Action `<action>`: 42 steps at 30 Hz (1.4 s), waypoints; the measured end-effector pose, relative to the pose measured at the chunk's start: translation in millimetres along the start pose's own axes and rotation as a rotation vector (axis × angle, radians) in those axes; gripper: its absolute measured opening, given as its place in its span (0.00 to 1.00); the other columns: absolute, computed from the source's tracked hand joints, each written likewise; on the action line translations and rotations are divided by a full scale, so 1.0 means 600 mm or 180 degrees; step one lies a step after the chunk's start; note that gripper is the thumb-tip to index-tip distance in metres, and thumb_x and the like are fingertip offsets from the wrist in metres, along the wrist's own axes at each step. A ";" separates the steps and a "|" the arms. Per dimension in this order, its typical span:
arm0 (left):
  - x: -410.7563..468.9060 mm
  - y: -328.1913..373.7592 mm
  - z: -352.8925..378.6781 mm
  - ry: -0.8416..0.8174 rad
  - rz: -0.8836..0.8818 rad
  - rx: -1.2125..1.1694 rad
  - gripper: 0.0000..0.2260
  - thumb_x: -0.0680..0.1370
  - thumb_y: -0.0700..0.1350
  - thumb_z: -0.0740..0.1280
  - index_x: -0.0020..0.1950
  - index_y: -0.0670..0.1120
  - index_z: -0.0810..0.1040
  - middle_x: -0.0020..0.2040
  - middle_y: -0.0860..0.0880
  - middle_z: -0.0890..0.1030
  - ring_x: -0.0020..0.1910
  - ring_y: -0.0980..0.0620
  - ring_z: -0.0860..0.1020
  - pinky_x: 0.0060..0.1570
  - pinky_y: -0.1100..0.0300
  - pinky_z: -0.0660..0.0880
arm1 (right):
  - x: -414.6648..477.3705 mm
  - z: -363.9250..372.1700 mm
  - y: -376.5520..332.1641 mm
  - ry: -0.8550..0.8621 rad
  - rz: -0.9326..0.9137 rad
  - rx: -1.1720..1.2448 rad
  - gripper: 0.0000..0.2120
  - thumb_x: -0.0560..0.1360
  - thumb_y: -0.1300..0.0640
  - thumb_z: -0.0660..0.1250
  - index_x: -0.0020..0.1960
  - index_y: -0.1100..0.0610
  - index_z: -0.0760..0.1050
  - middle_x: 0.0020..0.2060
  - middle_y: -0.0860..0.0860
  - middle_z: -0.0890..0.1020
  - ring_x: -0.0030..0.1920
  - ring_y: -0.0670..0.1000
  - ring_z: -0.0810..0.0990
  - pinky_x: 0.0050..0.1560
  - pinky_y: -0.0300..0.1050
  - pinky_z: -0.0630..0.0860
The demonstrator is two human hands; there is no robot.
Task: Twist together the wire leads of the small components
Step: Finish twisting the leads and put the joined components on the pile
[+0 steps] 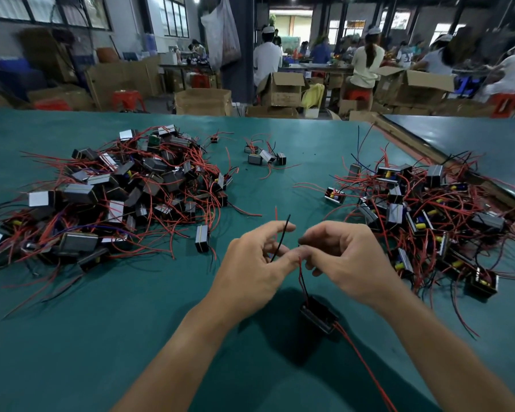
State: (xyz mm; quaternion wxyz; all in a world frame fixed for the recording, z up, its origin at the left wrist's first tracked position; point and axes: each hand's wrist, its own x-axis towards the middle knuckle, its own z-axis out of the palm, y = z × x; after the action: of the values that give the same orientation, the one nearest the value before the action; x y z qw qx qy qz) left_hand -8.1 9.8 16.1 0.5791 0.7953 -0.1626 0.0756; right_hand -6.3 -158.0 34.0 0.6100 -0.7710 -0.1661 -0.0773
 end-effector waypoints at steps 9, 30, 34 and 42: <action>-0.007 0.001 -0.011 -0.0279 0.0205 0.0874 0.21 0.82 0.46 0.61 0.70 0.68 0.68 0.36 0.52 0.84 0.22 0.49 0.68 0.24 0.65 0.68 | -0.001 -0.004 0.003 -0.0039 0.0050 0.0080 0.11 0.73 0.67 0.71 0.47 0.52 0.78 0.33 0.56 0.84 0.29 0.51 0.77 0.32 0.46 0.77; -0.011 0.010 -0.004 0.0394 0.0699 0.0850 0.03 0.73 0.42 0.74 0.44 0.50 0.86 0.28 0.65 0.75 0.24 0.68 0.69 0.26 0.77 0.59 | -0.001 -0.006 -0.005 -0.0047 -0.0027 -0.0009 0.10 0.72 0.67 0.72 0.36 0.56 0.84 0.28 0.57 0.82 0.26 0.47 0.75 0.30 0.43 0.75; -0.013 0.015 -0.001 0.0404 0.0690 0.0804 0.05 0.72 0.40 0.73 0.42 0.50 0.86 0.29 0.63 0.77 0.24 0.67 0.69 0.26 0.77 0.58 | -0.001 -0.008 -0.008 -0.0071 0.0086 0.0154 0.08 0.73 0.67 0.71 0.36 0.60 0.83 0.29 0.61 0.81 0.27 0.49 0.75 0.29 0.41 0.75; -0.011 0.018 -0.003 0.0355 0.0781 0.0792 0.04 0.72 0.40 0.73 0.41 0.48 0.86 0.27 0.66 0.75 0.24 0.69 0.69 0.27 0.79 0.58 | 0.001 -0.012 -0.012 -0.0214 0.0711 0.0502 0.12 0.75 0.66 0.68 0.33 0.60 0.79 0.25 0.55 0.76 0.27 0.49 0.72 0.30 0.40 0.75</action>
State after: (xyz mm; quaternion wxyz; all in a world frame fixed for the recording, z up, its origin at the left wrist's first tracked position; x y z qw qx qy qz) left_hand -18.2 9.6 24.2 0.4707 0.8296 -0.2154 0.2092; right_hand -8.0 -163.2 42.7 0.6675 -0.7365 -0.1052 0.0304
